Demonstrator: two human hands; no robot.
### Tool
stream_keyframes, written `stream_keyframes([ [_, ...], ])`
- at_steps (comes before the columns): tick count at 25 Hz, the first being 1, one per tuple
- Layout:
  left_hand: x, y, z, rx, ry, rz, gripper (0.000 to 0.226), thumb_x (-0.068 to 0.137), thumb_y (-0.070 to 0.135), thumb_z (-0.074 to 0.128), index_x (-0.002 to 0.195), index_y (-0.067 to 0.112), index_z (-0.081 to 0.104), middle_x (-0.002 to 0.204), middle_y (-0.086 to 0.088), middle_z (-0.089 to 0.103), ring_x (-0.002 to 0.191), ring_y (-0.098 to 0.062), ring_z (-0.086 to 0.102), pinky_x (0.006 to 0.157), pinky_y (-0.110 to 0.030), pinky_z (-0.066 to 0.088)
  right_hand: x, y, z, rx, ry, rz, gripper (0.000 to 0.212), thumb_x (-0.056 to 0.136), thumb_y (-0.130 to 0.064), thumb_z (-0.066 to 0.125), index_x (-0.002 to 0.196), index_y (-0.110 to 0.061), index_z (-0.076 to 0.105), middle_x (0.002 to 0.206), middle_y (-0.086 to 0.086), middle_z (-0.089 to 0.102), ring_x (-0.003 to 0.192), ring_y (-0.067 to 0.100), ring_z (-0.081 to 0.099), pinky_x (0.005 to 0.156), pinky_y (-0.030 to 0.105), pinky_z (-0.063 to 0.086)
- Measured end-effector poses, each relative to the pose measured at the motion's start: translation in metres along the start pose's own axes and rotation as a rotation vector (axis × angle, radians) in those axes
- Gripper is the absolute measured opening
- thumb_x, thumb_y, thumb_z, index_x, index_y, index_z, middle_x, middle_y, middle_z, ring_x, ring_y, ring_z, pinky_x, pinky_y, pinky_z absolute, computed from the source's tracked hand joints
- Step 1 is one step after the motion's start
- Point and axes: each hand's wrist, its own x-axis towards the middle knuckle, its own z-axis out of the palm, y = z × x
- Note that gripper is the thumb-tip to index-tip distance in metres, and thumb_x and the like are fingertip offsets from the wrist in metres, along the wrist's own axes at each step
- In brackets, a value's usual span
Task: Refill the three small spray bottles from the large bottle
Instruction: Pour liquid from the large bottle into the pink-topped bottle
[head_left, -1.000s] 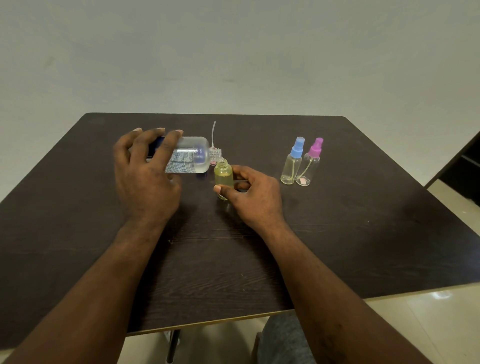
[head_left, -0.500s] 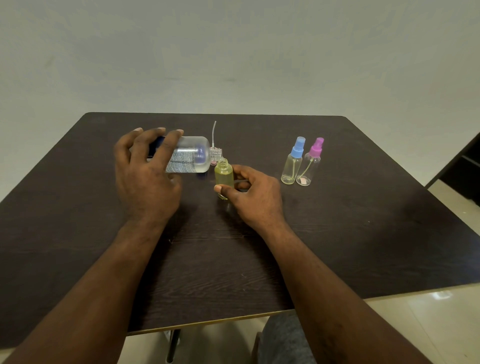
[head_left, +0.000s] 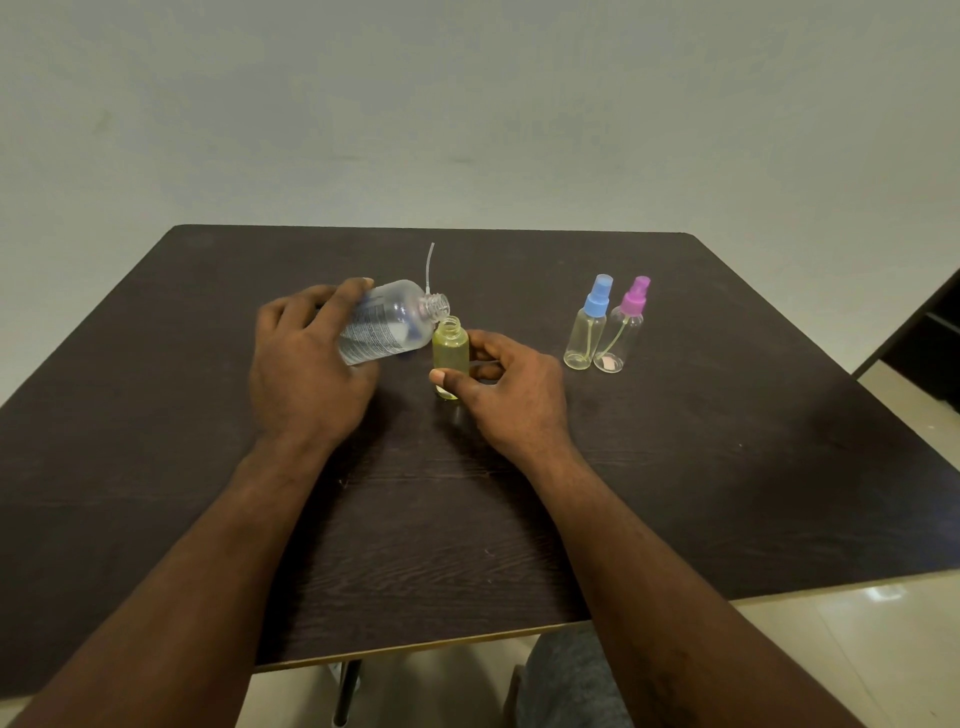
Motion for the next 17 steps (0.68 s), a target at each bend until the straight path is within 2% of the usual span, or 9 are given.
stream_keyframes([
  [7,0.0002,0.0027,-0.0028,-0.074,-0.079,-0.022,0.073,0.075,0.025,0.086,0.143,0.03,0.061,0.132,0.0,0.067,0.118,-0.03,0.058,0.093,-0.041,0.049,0.001,0.0035,0.002,0.05,0.046,0.014,0.04,0.082,-0.031,0.089,0.12,-0.029,0.077,0.105,-0.015,0.08,0.092,-0.002,0.075,0.085,0.027,0.064],
  [14,0.0022,0.0093,-0.0096,-0.319,-0.054,-0.239,0.074,0.069,0.04,0.093,0.135,0.036,0.06,0.12,0.016,0.07,0.106,-0.012,0.066,0.093,-0.035,0.056,0.0018,0.002,0.0013,0.0,0.018,0.032,0.046,0.083,-0.032,0.089,0.126,-0.031,0.074,0.11,-0.015,0.078,0.098,-0.002,0.073,0.089,0.027,0.062],
  [17,0.002,0.01,-0.0087,-0.359,-0.076,-0.319,0.076,0.07,0.042,0.095,0.136,0.029,0.059,0.125,0.01,0.071,0.109,-0.014,0.067,0.094,-0.036,0.057,0.0016,0.0011,0.0008,-0.023,0.01,0.036,0.047,0.084,-0.033,0.088,0.128,-0.03,0.072,0.114,-0.013,0.078,0.101,0.0,0.072,0.09,0.026,0.061],
])
